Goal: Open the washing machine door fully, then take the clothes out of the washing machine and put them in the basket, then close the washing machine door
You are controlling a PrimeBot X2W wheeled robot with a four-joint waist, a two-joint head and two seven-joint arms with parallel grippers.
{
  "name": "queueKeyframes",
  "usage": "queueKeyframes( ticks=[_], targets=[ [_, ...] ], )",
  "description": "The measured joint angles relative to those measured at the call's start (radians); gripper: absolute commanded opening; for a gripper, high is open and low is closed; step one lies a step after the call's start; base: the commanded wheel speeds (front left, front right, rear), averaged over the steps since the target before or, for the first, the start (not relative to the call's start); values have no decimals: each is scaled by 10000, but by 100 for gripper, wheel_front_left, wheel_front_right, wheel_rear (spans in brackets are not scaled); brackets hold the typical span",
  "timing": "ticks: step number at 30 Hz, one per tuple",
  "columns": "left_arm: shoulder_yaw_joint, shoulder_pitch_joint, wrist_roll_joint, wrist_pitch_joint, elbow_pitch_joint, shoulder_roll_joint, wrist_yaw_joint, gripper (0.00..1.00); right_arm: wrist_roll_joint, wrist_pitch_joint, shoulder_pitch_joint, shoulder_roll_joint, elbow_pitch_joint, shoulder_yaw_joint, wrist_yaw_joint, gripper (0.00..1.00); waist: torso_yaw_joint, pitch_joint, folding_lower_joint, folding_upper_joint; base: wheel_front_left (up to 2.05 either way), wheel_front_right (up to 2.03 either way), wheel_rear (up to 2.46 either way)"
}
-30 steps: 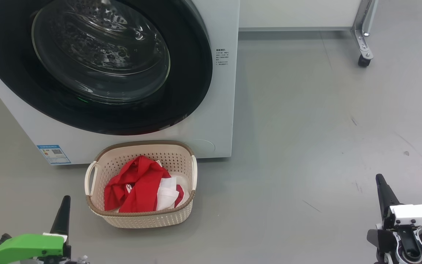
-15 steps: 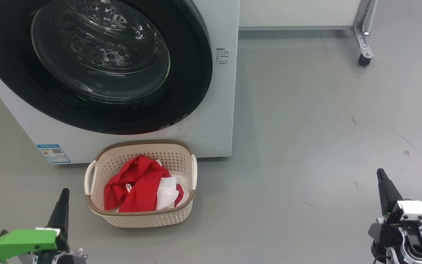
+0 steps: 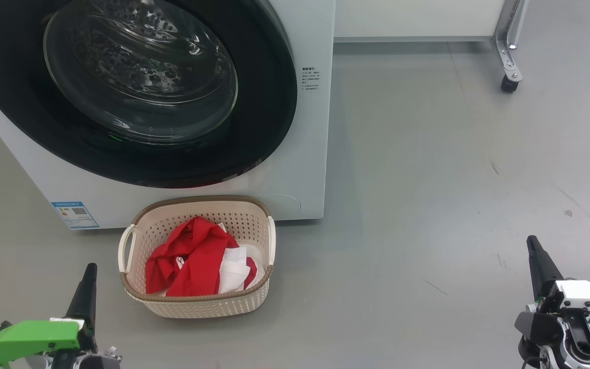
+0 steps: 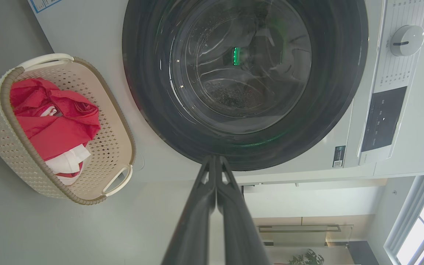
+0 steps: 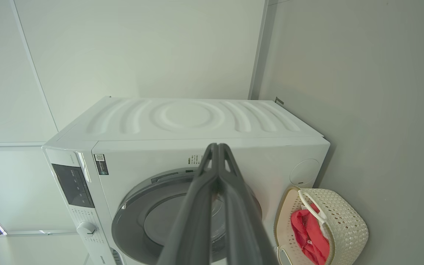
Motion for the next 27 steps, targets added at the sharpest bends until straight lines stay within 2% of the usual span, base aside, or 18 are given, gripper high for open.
queueKeyframes(
  ticks=[27],
  targets=[
    [2, -1, 0, 2, -2, 0, 0, 0, 0, 0, 0, 0, -2, 2, 0, 0, 0, 0, 0, 0, 0, 0, 0]
  ],
)
